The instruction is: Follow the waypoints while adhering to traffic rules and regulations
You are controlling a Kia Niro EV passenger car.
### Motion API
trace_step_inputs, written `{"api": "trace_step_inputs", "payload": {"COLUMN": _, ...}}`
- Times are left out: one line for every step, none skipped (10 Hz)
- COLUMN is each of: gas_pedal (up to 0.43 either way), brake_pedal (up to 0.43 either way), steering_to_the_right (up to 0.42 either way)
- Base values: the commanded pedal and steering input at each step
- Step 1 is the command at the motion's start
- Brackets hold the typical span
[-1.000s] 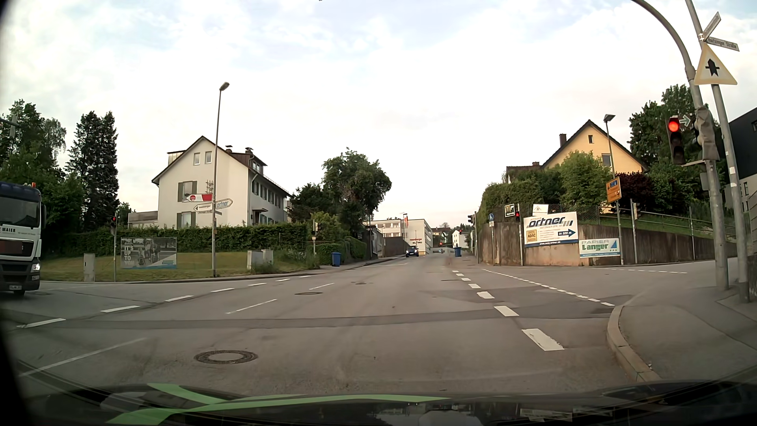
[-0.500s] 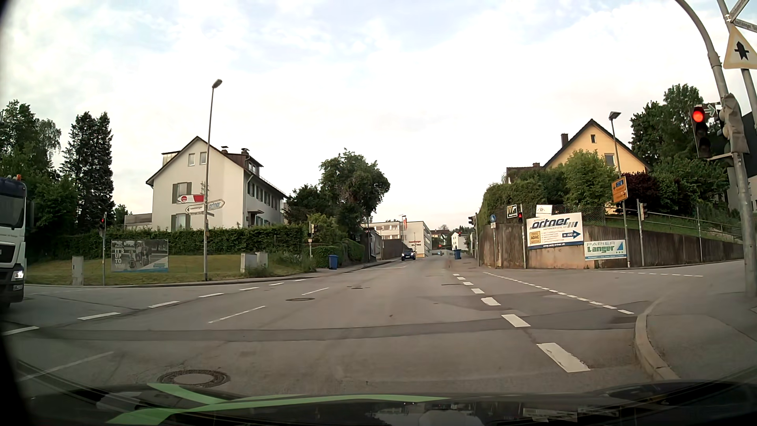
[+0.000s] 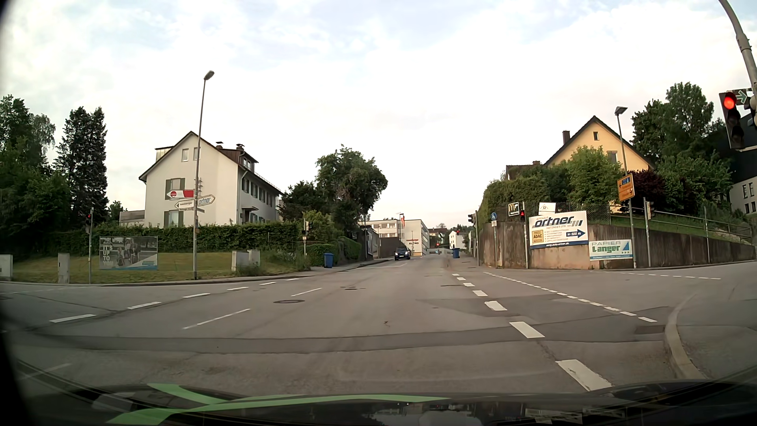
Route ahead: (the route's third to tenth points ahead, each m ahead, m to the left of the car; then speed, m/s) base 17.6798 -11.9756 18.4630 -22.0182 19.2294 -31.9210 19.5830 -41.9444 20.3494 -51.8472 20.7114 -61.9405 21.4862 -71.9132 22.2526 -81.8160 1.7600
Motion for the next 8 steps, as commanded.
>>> {"api": "trace_step_inputs", "payload": {"gas_pedal": 0.0, "brake_pedal": 0.0, "steering_to_the_right": 0.03}}
{"api": "trace_step_inputs", "payload": {"gas_pedal": 0.0, "brake_pedal": 0.0, "steering_to_the_right": 0.034}}
{"api": "trace_step_inputs", "payload": {"gas_pedal": 0.0, "brake_pedal": 0.0, "steering_to_the_right": 0.037}}
{"api": "trace_step_inputs", "payload": {"gas_pedal": 0.008, "brake_pedal": 0.0, "steering_to_the_right": 0.039}}
{"api": "trace_step_inputs", "payload": {"gas_pedal": 0.028, "brake_pedal": 0.0, "steering_to_the_right": 0.039}}
{"api": "trace_step_inputs", "payload": {"gas_pedal": 0.028, "brake_pedal": 0.0, "steering_to_the_right": 0.039}}
{"api": "trace_step_inputs", "payload": {"gas_pedal": 0.028, "brake_pedal": 0.0, "steering_to_the_right": 0.039}}
{"api": "trace_step_inputs", "payload": {"gas_pedal": 0.028, "brake_pedal": 0.0, "steering_to_the_right": 0.04}}
